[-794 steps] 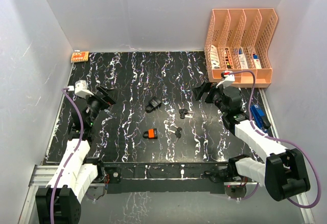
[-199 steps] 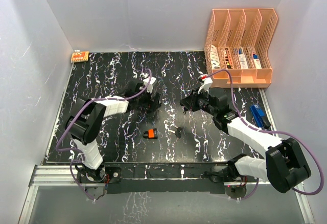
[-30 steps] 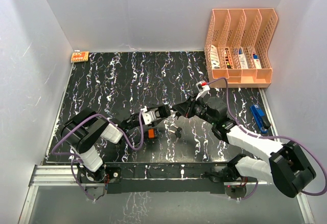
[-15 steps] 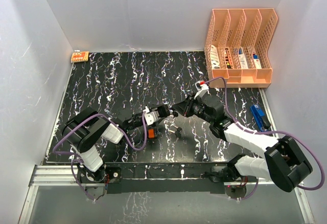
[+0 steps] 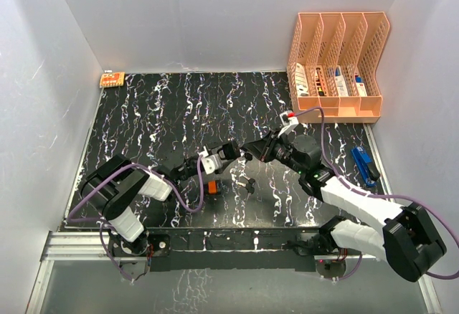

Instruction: Unlock with the key

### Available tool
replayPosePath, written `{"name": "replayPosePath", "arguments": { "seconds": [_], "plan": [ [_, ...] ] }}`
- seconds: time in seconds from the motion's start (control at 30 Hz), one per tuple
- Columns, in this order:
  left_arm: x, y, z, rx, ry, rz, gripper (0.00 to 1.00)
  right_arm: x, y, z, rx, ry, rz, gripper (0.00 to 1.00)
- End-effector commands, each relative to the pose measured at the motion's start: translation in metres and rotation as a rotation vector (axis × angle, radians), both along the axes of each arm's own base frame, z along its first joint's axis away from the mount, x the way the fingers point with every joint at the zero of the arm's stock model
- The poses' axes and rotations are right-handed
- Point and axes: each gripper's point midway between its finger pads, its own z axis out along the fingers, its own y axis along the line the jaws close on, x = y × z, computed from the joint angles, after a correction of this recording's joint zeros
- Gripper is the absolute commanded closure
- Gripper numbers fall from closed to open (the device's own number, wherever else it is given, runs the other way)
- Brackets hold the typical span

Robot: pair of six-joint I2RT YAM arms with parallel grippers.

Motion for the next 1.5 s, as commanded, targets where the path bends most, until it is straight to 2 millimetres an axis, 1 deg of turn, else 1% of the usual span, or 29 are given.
{"name": "replayPosePath", "arguments": {
  "seconds": [0.0, 0.17, 0.4, 0.63, 0.83, 0.93, 1.03, 1.27, 1.47],
  "plan": [
    [-0.009, -0.001, 0.131, -0.290, -0.361, -0.014, 1.00, -0.011, 0.009, 0.015, 0.050, 0.014, 0.044, 1.00],
    [-0.002, 0.000, 0.134, -0.308, -0.344, 0.021, 1.00, -0.013, 0.010, 0.021, 0.065, 0.018, 0.052, 1.00],
    [0.005, -0.001, 0.129, -0.294, -0.346, 0.046, 1.00, -0.013, 0.009, 0.024, 0.067, 0.014, 0.046, 1.00],
    [-0.013, -0.016, 0.119, -0.243, -0.394, -0.094, 1.00, -0.007, 0.010, 0.026, 0.025, -0.007, 0.043, 1.00],
    [-0.026, -0.024, 0.125, -0.252, -0.395, -0.191, 1.00, -0.007, 0.013, 0.035, -0.005, -0.080, 0.078, 1.00],
    [-0.027, -0.025, 0.129, -0.262, -0.391, -0.202, 1.00, -0.009, 0.012, 0.041, -0.018, -0.138, 0.094, 1.00],
    [-0.026, -0.026, 0.133, -0.268, -0.391, -0.199, 1.00, -0.016, 0.012, 0.045, -0.033, -0.185, 0.129, 1.00],
    [-0.027, -0.031, 0.132, -0.252, -0.378, -0.231, 1.00, -0.027, 0.007, 0.051, -0.069, -0.296, 0.169, 1.00],
    [-0.028, -0.033, 0.129, -0.247, -0.379, -0.245, 1.00, -0.031, 0.008, 0.046, -0.088, -0.293, 0.196, 1.00]
  ]
}}
